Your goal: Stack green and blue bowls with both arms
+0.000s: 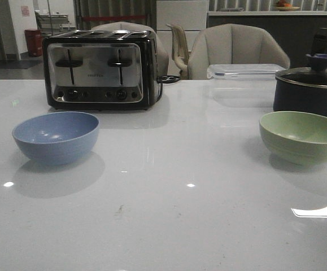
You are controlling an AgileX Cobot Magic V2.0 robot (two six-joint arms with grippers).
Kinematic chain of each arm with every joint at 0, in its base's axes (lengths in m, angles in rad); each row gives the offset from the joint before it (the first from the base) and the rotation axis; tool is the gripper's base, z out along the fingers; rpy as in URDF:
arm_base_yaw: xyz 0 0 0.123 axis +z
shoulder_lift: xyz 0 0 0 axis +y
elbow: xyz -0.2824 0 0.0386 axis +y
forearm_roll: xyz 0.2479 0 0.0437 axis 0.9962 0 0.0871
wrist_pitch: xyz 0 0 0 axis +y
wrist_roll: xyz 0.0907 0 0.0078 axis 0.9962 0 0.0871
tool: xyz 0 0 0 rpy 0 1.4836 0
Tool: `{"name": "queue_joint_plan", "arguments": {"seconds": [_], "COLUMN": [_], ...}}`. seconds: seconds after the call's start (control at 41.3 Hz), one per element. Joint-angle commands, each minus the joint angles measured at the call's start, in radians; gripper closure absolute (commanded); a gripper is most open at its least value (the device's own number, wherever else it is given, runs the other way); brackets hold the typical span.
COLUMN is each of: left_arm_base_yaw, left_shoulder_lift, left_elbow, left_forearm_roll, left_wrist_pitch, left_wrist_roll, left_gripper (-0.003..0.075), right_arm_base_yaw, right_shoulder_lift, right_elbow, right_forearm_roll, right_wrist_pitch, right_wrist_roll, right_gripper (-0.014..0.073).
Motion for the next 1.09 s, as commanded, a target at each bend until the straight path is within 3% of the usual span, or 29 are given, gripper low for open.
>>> {"name": "queue_joint_plan", "arguments": {"seconds": [0.0,0.339,0.702,1.066], "left_arm_base_yaw": [-0.002,-0.002,-0.002,-0.002], "left_shoulder_lift": [0.008,0.008,0.008,0.008], "left_elbow": [-0.032,-0.032,-0.032,-0.032], "left_forearm_roll": [-0.008,-0.008,-0.008,-0.008], "left_wrist_pitch": [-0.067,-0.067,-0.066,-0.065], "left_wrist_roll": [0.0,0.0,0.0,0.0], "left_gripper": [0.014,0.014,0.014,0.014], "right_arm_base_yaw": [0.001,0.0,-0.078,-0.109], "right_shoulder_lift": [0.001,0.076,0.483,0.875], "right_elbow": [-0.032,-0.046,-0.253,-0.494], "right_forearm_roll": [-0.013,-0.018,0.085,0.272], "right_wrist_pitch": [-0.052,-0.114,-0.08,-0.082], "right_wrist_roll": [-0.003,0.015,0.012,-0.161], "right_gripper": [0.0056,0.0056,0.0056,0.0056]}}
